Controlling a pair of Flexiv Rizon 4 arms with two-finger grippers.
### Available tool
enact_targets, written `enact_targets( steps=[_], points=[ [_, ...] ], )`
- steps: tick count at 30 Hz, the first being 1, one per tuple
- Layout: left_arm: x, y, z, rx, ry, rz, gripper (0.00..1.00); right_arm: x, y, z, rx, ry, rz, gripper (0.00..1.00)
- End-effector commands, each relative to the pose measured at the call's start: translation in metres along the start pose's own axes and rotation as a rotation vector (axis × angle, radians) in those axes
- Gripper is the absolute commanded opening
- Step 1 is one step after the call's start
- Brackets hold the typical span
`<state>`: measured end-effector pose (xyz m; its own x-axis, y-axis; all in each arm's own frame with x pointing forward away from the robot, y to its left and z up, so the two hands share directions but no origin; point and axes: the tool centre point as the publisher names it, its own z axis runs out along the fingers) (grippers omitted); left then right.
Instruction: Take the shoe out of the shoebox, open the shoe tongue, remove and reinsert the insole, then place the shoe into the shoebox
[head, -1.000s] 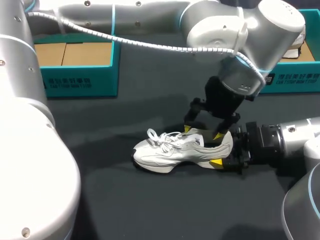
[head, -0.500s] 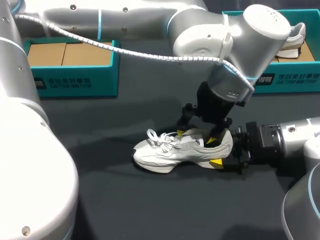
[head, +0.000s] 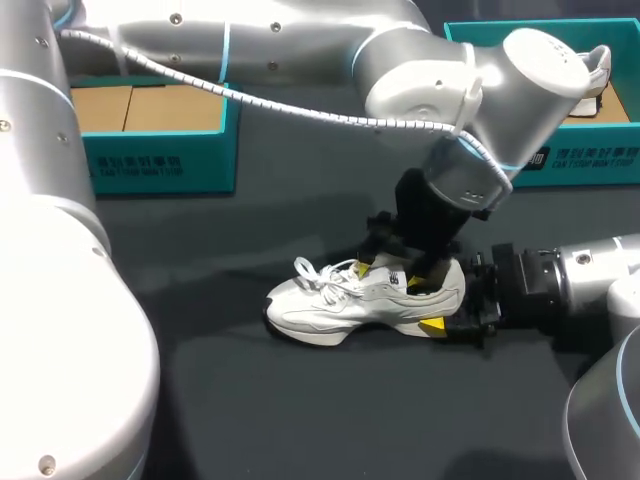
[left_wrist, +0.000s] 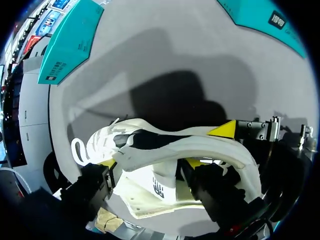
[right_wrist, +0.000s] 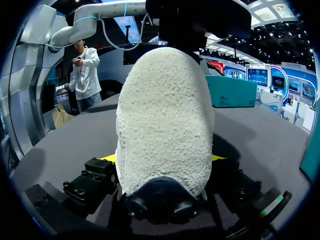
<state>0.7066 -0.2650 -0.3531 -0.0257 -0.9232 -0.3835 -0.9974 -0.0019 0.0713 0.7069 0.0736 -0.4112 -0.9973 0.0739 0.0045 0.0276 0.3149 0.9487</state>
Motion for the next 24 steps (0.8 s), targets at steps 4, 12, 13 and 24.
enact_targets(
  steps=[4, 12, 13, 24],
  points=[
    [-0.007, 0.003, -0.004, 0.008, -0.016, -0.012, 0.56, 0.000, 0.000, 0.000, 0.004, -0.001, -0.001, 0.00],
    [-0.016, 0.014, -0.011, 0.016, -0.011, 0.012, 0.51, 0.000, 0.000, 0.000, 0.004, -0.001, -0.001, 0.00],
    [-0.016, 0.016, -0.011, 0.021, -0.013, 0.014, 0.54, 0.000, 0.000, 0.000, 0.004, -0.001, -0.001, 0.00],
    [-0.007, 0.026, -0.006, 0.047, -0.040, 0.018, 0.50, 0.000, 0.000, 0.000, 0.004, -0.001, -0.001, 0.00]
  ],
)
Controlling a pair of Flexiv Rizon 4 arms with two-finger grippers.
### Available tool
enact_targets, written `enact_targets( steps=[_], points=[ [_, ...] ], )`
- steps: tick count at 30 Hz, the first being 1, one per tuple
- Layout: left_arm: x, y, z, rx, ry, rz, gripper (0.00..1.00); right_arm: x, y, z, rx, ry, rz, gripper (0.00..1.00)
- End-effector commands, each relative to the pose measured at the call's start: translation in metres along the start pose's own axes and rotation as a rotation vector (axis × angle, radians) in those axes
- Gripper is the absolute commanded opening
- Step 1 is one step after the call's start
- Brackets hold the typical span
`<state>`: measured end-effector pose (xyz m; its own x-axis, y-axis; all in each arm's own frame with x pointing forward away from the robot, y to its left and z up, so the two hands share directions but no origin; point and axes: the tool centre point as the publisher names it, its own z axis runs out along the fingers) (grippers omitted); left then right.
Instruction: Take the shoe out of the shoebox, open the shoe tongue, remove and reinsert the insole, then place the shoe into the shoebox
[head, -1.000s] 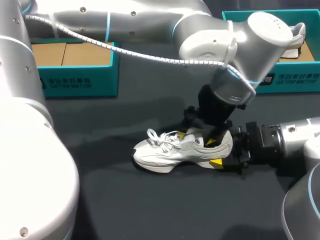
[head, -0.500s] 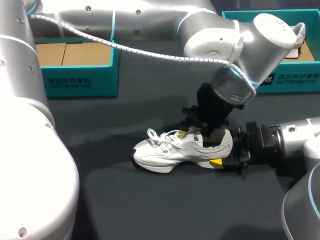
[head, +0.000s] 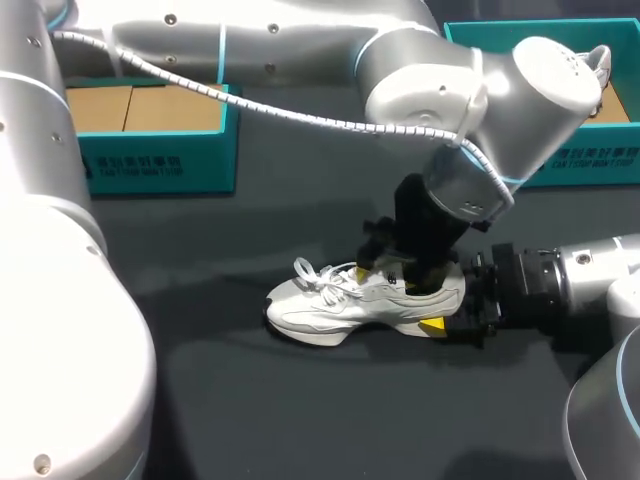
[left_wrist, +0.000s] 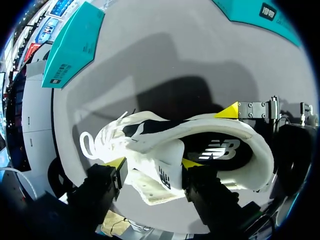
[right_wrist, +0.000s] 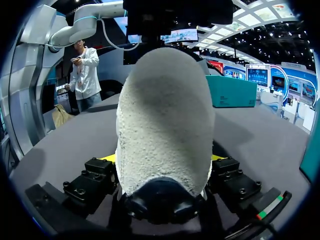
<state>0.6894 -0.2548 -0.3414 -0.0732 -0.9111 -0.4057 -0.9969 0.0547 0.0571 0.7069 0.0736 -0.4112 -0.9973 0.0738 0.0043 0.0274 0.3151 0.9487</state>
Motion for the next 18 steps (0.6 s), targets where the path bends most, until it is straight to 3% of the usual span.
enact_targets(
  steps=[1, 13, 18],
  points=[
    [0.007, 0.008, -0.002, 0.013, -0.013, -0.030, 0.49, 0.000, 0.000, 0.000, 0.004, -0.001, 0.000, 0.00],
    [-0.015, 0.008, -0.019, 0.031, 0.023, -0.030, 0.40, 0.000, 0.000, 0.000, 0.004, -0.001, 0.000, 0.00],
    [-0.018, 0.007, -0.021, 0.032, 0.032, -0.034, 0.27, 0.000, 0.000, 0.000, 0.004, -0.001, 0.000, 0.00]
  ],
)
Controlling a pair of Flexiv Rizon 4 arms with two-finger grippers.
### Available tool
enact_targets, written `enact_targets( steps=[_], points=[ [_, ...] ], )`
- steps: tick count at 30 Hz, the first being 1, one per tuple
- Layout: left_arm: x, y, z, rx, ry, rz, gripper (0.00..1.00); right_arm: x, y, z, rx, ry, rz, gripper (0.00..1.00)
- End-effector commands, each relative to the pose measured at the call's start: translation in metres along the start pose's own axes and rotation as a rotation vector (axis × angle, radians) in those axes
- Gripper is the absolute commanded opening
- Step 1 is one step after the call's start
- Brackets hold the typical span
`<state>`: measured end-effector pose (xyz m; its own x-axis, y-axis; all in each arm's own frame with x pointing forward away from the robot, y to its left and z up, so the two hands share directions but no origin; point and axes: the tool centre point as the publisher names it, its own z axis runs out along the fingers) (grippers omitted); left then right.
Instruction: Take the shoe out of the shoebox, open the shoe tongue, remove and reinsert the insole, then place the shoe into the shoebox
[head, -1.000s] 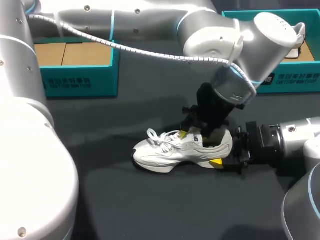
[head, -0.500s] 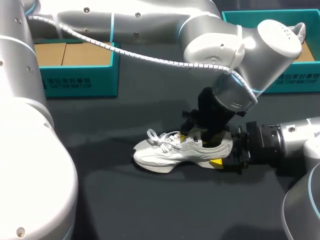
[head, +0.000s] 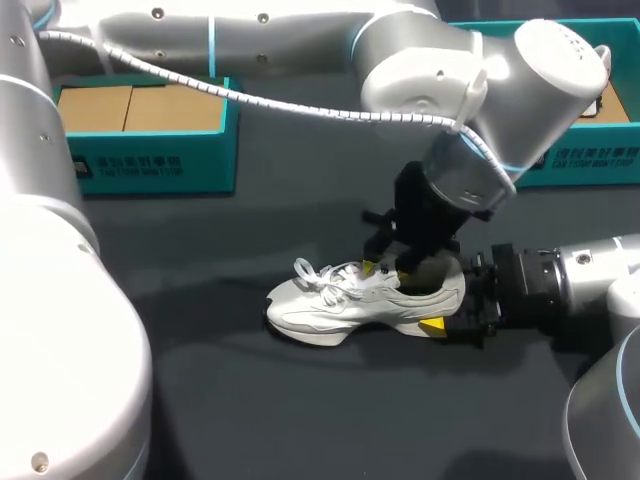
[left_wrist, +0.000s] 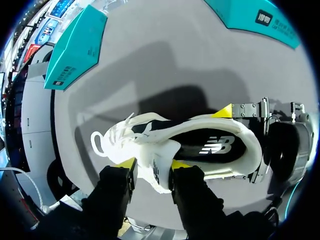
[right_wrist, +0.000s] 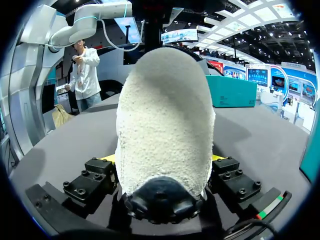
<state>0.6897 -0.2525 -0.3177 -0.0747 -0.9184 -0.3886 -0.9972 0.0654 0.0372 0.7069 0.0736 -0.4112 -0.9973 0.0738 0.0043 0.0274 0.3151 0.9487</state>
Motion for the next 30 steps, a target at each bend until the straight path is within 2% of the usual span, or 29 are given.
enact_targets(
  steps=[1, 4, 9, 20, 23, 30],
  points=[
    [-0.006, 0.006, 0.000, 0.010, 0.013, -0.037, 0.22, 0.000, 0.000, 0.000, 0.004, -0.001, 0.000, 0.00],
    [-0.008, 0.007, 0.001, 0.005, 0.017, -0.042, 0.00, 0.000, 0.000, 0.000, 0.004, -0.001, 0.000, 0.00],
    [-0.022, 0.009, -0.002, -0.015, 0.056, -0.041, 0.00, 0.000, 0.000, 0.000, 0.004, -0.001, 0.000, 0.00],
    [-0.079, 0.003, -0.017, -0.072, 0.277, -0.042, 0.00, 0.000, 0.000, 0.000, 0.004, -0.001, 0.000, 0.00],
    [-0.090, 0.000, -0.013, -0.089, 0.316, -0.045, 0.00, 0.000, 0.000, 0.000, 0.004, -0.001, 0.000, 0.00],
    [-0.104, -0.003, 0.006, -0.111, 0.328, -0.039, 0.00, 0.000, 0.000, 0.000, 0.004, -0.001, 0.000, 0.00]
  ],
)
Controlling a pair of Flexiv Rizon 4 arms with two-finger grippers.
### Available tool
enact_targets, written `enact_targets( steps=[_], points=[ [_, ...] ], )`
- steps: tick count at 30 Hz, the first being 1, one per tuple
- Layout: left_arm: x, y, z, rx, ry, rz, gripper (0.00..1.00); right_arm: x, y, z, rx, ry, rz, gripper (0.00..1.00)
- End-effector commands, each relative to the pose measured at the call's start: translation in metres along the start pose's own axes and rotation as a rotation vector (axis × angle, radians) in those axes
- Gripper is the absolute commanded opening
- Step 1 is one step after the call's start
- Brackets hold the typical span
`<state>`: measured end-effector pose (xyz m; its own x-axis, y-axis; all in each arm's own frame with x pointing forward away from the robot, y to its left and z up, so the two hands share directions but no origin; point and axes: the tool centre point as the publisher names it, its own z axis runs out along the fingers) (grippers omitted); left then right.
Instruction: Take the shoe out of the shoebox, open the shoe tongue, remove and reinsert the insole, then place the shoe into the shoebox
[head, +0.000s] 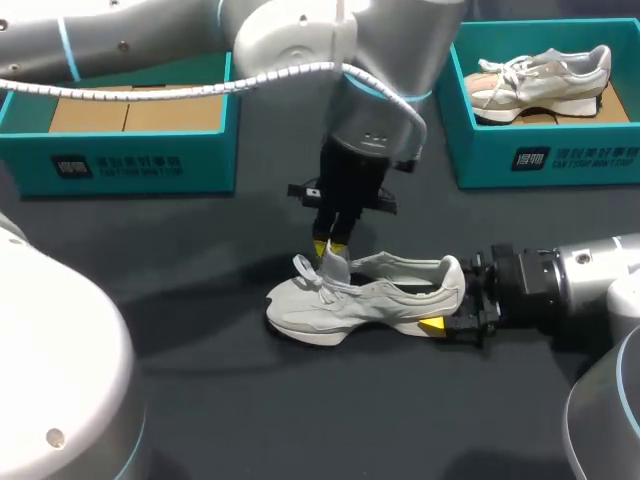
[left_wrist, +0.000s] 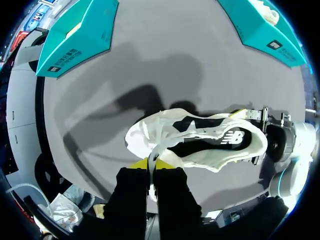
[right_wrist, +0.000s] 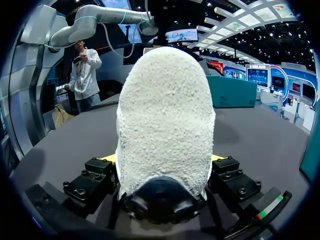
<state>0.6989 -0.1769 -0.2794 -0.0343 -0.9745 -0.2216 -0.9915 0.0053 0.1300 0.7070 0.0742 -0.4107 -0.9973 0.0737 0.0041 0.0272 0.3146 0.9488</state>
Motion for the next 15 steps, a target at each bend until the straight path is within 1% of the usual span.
enact_targets(
  steps=[1, 9, 15],
  points=[
    [-0.022, -0.002, 0.011, -0.006, 0.148, -0.004, 0.00, 0.000, 0.000, 0.000, 0.004, -0.001, 0.000, 0.00],
    [-0.041, 0.000, 0.034, -0.004, 0.126, 0.006, 0.00, 0.000, 0.000, 0.000, 0.004, -0.001, 0.000, 0.00],
    [-0.043, -0.002, 0.052, 0.017, 0.099, 0.003, 0.00, 0.000, 0.000, 0.000, 0.004, -0.001, 0.000, 0.00]
  ],
)
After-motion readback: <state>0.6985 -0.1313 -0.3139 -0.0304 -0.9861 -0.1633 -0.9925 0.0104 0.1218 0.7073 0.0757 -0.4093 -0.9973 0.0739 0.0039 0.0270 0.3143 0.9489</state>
